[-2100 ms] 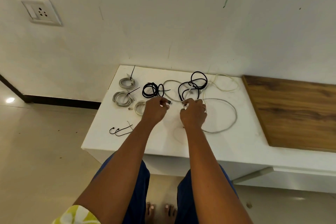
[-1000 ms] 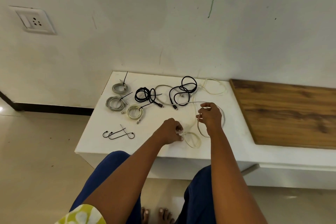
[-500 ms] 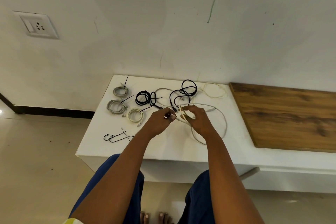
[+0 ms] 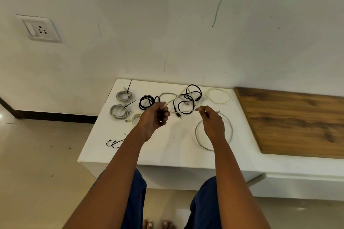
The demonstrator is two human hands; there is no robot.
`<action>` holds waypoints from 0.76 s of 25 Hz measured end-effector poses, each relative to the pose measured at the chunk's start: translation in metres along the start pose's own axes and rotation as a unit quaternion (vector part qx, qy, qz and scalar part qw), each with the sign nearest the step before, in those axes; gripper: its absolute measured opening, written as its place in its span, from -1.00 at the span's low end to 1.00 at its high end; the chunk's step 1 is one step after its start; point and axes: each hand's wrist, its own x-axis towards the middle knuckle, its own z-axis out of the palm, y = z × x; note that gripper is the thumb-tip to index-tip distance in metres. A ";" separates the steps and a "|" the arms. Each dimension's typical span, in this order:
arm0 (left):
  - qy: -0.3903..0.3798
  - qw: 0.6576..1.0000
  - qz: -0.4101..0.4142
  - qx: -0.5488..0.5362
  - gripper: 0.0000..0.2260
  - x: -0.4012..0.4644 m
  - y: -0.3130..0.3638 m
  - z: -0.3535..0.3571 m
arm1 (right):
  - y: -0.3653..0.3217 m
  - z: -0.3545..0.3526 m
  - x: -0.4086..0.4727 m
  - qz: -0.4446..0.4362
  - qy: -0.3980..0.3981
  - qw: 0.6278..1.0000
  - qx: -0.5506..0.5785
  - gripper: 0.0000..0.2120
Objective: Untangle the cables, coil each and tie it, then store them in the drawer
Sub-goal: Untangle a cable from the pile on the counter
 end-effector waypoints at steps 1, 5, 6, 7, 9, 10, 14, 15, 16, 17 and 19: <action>-0.024 0.999 -0.006 -0.039 -0.84 -0.001 0.001 0.001 | 0.000 0.000 0.000 -0.004 0.005 1.000 -0.015 -0.72; -0.114 0.981 -0.014 -0.159 -0.75 -0.005 0.003 0.006 | 0.000 0.002 0.001 0.004 0.003 0.997 -0.073 -0.75; -0.114 0.976 -0.013 -0.184 -0.72 -0.004 0.004 0.007 | 0.000 0.003 0.002 0.003 0.000 0.997 -0.072 -0.75; -0.101 0.975 -0.005 -0.197 -0.72 -0.004 0.004 0.007 | 0.000 0.004 0.002 0.002 -0.002 0.998 -0.067 -0.75; -0.037 0.984 0.028 -0.172 -0.81 0.000 0.004 0.007 | 0.000 0.006 0.002 -0.002 0.002 0.999 -0.052 -0.75; 0.011 0.989 0.046 -0.140 -0.88 0.001 0.002 0.007 | -0.001 0.005 0.002 -0.005 0.009 0.999 -0.041 -0.76; 0.208 0.942 0.153 0.214 -0.73 0.004 -0.006 0.001 | -0.003 0.002 0.002 -0.021 0.053 0.998 -0.022 -0.76; 0.225 0.916 0.185 0.275 -0.72 0.005 -0.008 0.000 | -0.004 0.002 0.002 -0.027 0.061 0.998 -0.022 -0.75; 0.216 0.910 0.204 0.290 -0.74 0.005 -0.008 0.001 | -0.005 0.002 0.002 -0.033 0.068 0.997 -0.019 -0.75; 0.191 0.918 0.204 0.280 -0.77 0.006 -0.009 0.003 | -0.006 0.003 0.001 -0.039 0.073 0.996 -0.013 -0.76; 0.142 0.959 0.146 0.197 -0.78 0.007 -0.009 0.007 | -0.008 0.004 0.001 -0.045 0.082 0.996 -0.002 -0.77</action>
